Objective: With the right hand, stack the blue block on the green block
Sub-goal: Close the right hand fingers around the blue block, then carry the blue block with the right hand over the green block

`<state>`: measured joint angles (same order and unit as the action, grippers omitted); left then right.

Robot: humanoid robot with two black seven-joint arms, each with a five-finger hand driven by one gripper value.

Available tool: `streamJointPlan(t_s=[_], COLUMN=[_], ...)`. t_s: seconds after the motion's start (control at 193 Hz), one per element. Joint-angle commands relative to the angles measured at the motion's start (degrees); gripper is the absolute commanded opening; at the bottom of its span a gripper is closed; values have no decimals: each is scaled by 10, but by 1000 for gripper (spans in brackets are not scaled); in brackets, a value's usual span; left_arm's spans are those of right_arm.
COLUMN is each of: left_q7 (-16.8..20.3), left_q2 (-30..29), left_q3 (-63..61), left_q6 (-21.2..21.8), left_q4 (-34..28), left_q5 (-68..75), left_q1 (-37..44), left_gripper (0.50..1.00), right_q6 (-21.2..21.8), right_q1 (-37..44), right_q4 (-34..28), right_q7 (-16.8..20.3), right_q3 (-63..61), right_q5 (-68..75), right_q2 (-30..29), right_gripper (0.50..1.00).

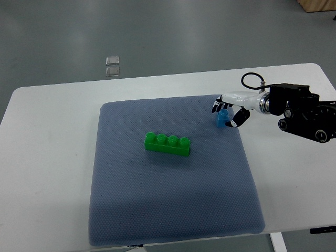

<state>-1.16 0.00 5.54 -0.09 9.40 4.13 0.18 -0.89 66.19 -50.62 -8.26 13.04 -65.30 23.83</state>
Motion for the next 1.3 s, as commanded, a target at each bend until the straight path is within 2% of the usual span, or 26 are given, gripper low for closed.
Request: streamJointPlan(t_s=[0.0,0.534,0.897,1.027,1.063,1.296], left_q7=[0,0,0,0,0,0], left_q2=[0,0,0,0,0,0], left_q3=[0,0,0,0,0,0], left_q6=[0,0,0,0,0,0], left_q4=[0,-1,0,0,-1,0], left_q5=[0,0,0,0,0,0], left_q1=[0,0,0,0,0,0], left_gripper=[1000,1000,1000,1000,1000,1000], right_q6=[-2,-3,-3,-10,-12,-26], right_q1=[1,0,-3,-3,-3,6], right_q4=[2,8,8,8,8,0], right_q7=[0,0,-1,-2,-3,-20], right_q3=[1,2,2,2,2,-5], right_q5=[0,-4,-15,-15,-15,-16], right_q2=[1,1,0,1,1,2], right_gripper=[707,686,611,539,500,500])
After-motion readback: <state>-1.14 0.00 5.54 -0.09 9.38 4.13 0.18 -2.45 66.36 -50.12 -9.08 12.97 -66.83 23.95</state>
